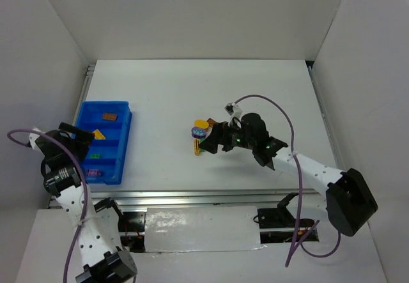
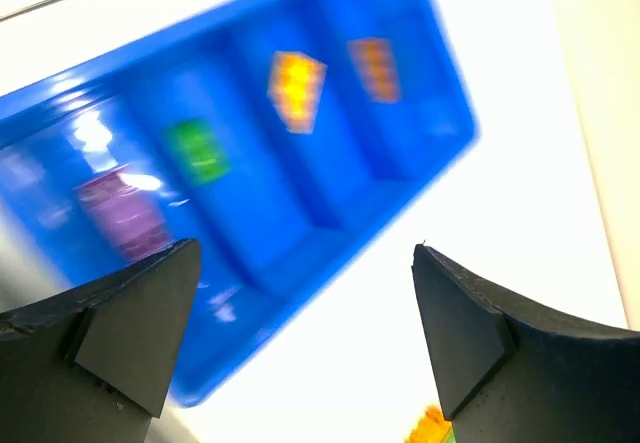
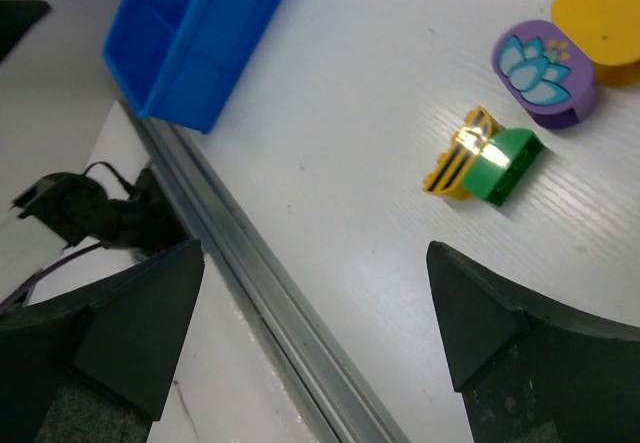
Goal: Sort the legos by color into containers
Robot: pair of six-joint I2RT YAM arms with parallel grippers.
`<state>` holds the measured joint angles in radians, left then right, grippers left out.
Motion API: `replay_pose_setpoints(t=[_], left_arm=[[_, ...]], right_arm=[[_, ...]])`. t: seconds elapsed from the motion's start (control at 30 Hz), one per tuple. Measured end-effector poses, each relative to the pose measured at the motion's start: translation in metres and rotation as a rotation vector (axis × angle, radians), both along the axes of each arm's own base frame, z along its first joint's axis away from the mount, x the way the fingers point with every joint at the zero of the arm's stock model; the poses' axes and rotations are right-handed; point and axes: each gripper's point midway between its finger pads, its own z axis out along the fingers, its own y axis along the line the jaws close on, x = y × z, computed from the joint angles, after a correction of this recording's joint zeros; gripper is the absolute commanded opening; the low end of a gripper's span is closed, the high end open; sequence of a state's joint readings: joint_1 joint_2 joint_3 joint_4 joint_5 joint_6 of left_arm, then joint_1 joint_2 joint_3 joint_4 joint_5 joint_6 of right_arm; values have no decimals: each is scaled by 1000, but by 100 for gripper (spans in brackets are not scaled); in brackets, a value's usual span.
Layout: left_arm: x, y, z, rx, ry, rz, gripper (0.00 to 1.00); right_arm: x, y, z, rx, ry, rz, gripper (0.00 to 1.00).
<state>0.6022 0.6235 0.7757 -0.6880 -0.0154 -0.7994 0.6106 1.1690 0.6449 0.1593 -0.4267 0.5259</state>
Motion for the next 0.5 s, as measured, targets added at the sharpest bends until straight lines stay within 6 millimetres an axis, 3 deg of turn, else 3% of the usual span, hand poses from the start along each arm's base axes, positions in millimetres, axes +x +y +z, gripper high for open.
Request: replay_pose_setpoints(t=[0.13,0.2,0.37,0.43,0.5], left_arm=[[38,-29,26,5,-71,-223,100],[60,-57,34,19,-64,-362,100],[111,-175,37,69,-6,-776,100],[124,-225,24,105,36,-915,100],[132,-263,8,143,95,-1016,100]], right_arm=[[16,-4,-33,-90,86,-82,100],[28,-9,-48,-140,131,-160,100],[48,-42,-66,-234,211,-431,100],[52,-62,-60,-243,217,-560,100],[54,-83,-38,-205,187,-678,100]])
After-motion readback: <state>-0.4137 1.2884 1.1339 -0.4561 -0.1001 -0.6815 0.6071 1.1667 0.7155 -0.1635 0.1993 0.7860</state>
